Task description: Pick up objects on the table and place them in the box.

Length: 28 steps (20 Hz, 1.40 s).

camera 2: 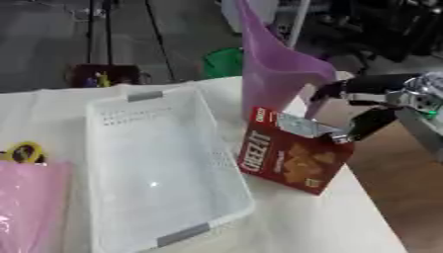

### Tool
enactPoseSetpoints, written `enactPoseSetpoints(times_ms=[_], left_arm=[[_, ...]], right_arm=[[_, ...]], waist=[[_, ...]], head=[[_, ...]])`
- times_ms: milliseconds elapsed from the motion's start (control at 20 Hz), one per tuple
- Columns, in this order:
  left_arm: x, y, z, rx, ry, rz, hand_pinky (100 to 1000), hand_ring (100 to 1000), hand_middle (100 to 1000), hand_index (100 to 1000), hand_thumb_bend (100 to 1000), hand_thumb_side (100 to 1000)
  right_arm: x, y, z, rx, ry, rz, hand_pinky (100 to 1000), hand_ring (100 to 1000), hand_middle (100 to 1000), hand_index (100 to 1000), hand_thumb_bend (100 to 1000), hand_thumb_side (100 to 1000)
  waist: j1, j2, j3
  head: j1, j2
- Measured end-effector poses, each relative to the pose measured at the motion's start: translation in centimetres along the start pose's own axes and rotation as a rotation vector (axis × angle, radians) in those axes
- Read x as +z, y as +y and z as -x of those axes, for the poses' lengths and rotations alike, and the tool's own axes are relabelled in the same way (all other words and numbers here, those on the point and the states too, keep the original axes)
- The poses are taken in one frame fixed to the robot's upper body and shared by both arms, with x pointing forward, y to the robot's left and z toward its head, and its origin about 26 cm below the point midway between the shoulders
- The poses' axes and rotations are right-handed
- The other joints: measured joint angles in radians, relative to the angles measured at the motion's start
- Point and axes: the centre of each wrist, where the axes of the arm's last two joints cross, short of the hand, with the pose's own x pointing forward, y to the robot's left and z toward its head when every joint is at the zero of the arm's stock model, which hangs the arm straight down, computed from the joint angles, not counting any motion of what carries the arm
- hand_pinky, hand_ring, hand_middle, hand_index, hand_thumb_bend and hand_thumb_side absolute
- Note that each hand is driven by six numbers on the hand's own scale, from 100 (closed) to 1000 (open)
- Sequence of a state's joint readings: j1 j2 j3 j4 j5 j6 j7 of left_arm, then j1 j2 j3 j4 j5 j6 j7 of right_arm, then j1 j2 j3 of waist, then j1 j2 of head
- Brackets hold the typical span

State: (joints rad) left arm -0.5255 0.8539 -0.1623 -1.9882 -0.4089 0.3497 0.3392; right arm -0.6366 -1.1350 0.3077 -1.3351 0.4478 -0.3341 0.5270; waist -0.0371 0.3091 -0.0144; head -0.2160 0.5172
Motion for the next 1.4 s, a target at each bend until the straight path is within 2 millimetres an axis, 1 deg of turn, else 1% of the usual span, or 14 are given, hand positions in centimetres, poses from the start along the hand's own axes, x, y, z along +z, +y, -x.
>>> enactPoseSetpoints(times_ms=[150,200,500,550,650,750,800,1050,1200,1350,1400], left_arm=[[0.0,0.0,0.0,0.004,0.001,-0.001,830,872,892,954,100,970],[0.0,0.0,0.0,0.005,0.002,-0.002,830,872,892,955,100,971],[0.0,0.0,0.0,0.011,0.003,-0.001,829,872,892,955,100,973],[0.0,0.0,0.0,0.011,0.003,-0.001,829,872,892,955,100,973],[0.0,0.0,0.0,0.011,0.003,0.0,829,872,892,955,100,974],[0.1,0.0,0.0,0.011,0.004,0.001,829,872,892,955,100,974],[0.1,-0.1,0.0,0.011,0.004,0.002,829,872,892,955,100,975],[0.2,-0.2,0.0,0.018,0.003,0.008,830,871,892,955,100,975],[0.3,-0.3,0.0,0.022,0.002,0.01,830,871,892,955,100,975],[0.3,-0.4,0.0,0.022,0.0,0.009,830,871,892,955,100,975],[0.3,-0.4,0.0,0.023,-0.001,0.008,830,871,892,955,100,975]], right_arm=[[0.0,0.2,-0.8,0.01,-0.019,0.006,995,1000,947,985,547,846],[0.0,0.1,-1.0,0.013,-0.022,0.012,993,1000,947,982,525,858],[0.8,-0.4,-1.7,0.046,-0.009,0.046,983,1000,942,971,486,888],[0.9,-0.5,-1.9,0.052,-0.006,0.052,983,1000,942,971,486,888],[1.0,-0.7,-2.2,0.063,-0.002,0.06,973,1000,938,967,442,903],[1.1,-1.0,-2.5,0.078,0.008,0.07,972,1000,937,965,437,906],[1.2,-1.1,-2.6,0.085,0.012,0.074,963,1000,928,958,417,919],[1.2,-1.2,-2.9,0.103,0.044,0.068,965,1000,928,960,415,885],[1.0,-1.0,-3.0,0.1,0.052,0.042,965,1000,930,961,416,877],[0.8,-0.8,-2.9,0.089,0.062,0.005,962,1000,930,961,399,839],[0.7,-0.7,-2.8,0.084,0.068,-0.01,962,1000,930,961,399,839]], waist=[[0.0,0.0,-0.004],[-0.001,0.0,-0.004],[-0.006,-0.001,-0.011],[-0.008,-0.003,-0.011],[-0.011,-0.007,-0.013],[-0.015,-0.014,-0.017],[-0.018,-0.016,-0.017],[-0.031,-0.027,-0.014],[-0.034,-0.028,-0.012],[-0.038,-0.028,-0.011],[-0.039,-0.028,-0.01]], head=[[0.005,-0.001],[0.006,-0.001],[0.011,-0.008],[0.013,-0.008],[0.014,-0.008],[0.019,-0.008],[0.021,-0.008],[0.022,-0.009],[0.022,-0.009],[0.021,-0.009],[0.021,-0.009]])
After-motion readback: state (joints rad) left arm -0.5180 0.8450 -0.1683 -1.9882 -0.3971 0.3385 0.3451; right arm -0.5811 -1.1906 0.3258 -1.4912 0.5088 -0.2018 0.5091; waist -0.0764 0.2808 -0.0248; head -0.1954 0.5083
